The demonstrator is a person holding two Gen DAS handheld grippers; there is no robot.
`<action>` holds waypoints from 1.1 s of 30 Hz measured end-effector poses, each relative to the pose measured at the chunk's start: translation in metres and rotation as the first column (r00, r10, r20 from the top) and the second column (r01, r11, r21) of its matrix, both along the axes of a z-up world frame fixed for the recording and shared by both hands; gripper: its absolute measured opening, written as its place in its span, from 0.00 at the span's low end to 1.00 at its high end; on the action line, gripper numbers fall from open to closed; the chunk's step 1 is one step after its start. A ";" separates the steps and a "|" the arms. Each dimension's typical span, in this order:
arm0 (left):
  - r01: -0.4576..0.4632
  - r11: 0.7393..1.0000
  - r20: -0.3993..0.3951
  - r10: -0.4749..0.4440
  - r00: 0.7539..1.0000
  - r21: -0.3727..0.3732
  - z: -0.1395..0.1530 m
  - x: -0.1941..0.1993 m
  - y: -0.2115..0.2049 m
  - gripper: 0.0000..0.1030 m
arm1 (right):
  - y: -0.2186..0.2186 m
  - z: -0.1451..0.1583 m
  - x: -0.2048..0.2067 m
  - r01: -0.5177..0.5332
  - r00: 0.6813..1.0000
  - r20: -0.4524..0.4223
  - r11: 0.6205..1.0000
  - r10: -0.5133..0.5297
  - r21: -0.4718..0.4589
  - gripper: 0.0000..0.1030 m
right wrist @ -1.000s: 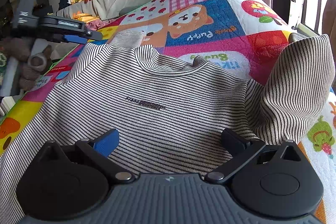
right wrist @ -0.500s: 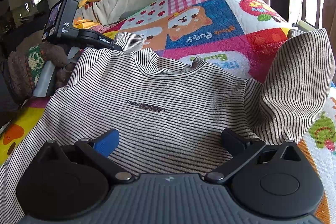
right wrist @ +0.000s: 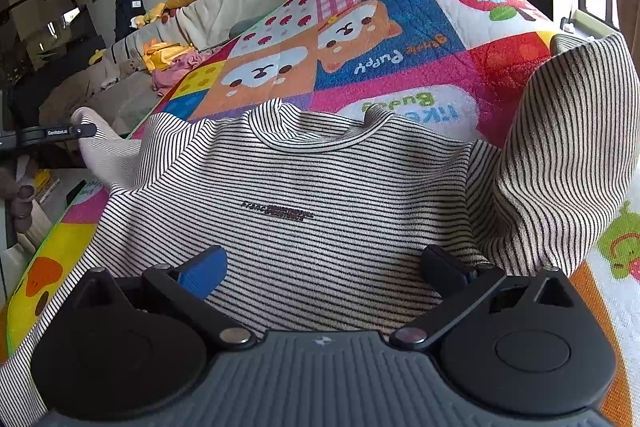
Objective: Fold clothes
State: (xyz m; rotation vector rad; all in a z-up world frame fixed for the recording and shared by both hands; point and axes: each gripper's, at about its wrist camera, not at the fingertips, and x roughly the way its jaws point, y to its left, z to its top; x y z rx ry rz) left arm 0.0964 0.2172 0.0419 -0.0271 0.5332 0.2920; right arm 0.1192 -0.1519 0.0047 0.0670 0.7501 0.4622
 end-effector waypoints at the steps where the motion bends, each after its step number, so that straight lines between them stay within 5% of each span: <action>1: -0.002 1.000 0.007 0.002 1.000 -0.010 0.000 -0.005 0.003 0.09 | 0.003 0.000 -0.001 -0.005 1.000 0.006 1.000 0.005 -0.022 1.00; 6: 0.010 0.996 0.097 -0.002 0.995 -0.086 0.017 -0.021 -0.003 0.08 | 0.007 -0.001 -0.003 -0.009 1.000 0.021 0.998 0.011 -0.062 1.00; 9: 0.108 0.994 0.220 -0.099 0.971 -0.030 0.056 -0.030 -0.036 0.07 | 0.006 -0.001 -0.003 -0.009 1.000 0.020 0.998 0.010 -0.055 1.00; 12: 0.258 0.966 0.341 -0.250 0.906 0.023 0.104 -0.040 -0.080 0.07 | 0.006 -0.001 -0.002 -0.009 1.000 0.020 0.998 0.010 -0.055 1.00; 16: 0.522 0.851 0.401 -0.500 0.768 0.061 0.145 -0.058 -0.141 0.13 | 0.001 0.001 -0.002 -0.008 1.000 0.013 1.000 0.008 -0.024 1.00; 17: 0.552 0.831 0.400 -0.530 0.748 0.070 0.148 -0.061 -0.150 0.19 | -0.002 0.001 -0.002 -0.007 1.000 0.010 1.000 0.007 -0.009 1.00; 18: 0.565 0.823 0.397 -0.540 0.742 0.064 0.148 -0.063 -0.155 0.37 | -0.005 0.001 -0.002 -0.004 1.000 0.007 1.000 0.004 0.009 1.00; 20: 0.566 0.825 0.385 -0.521 0.761 -0.003 0.140 -0.065 -0.150 0.71 | -0.009 0.001 -0.001 0.000 1.000 0.004 0.999 0.000 0.036 1.00; 21: 0.557 0.829 0.364 -0.502 0.784 -0.055 0.131 -0.065 -0.143 0.80 | -0.009 0.000 -0.001 0.001 1.000 0.005 0.999 -0.002 0.041 1.00; 25: 0.453 0.829 0.228 -0.396 0.890 -0.329 0.072 -0.071 -0.110 0.84 | -0.004 0.000 -0.001 0.000 1.000 0.010 1.000 0.000 0.016 1.00; 30: 0.218 0.737 0.089 -0.211 0.973 -0.640 -0.010 -0.088 -0.057 0.86 | 0.001 -0.001 -0.003 -0.004 1.000 0.018 1.000 0.004 -0.021 1.00; 33: 0.077 0.625 0.029 -0.086 0.996 -0.777 -0.040 -0.083 -0.022 0.87 | 0.002 -0.001 -0.003 -0.004 1.000 0.019 1.000 0.004 -0.024 1.00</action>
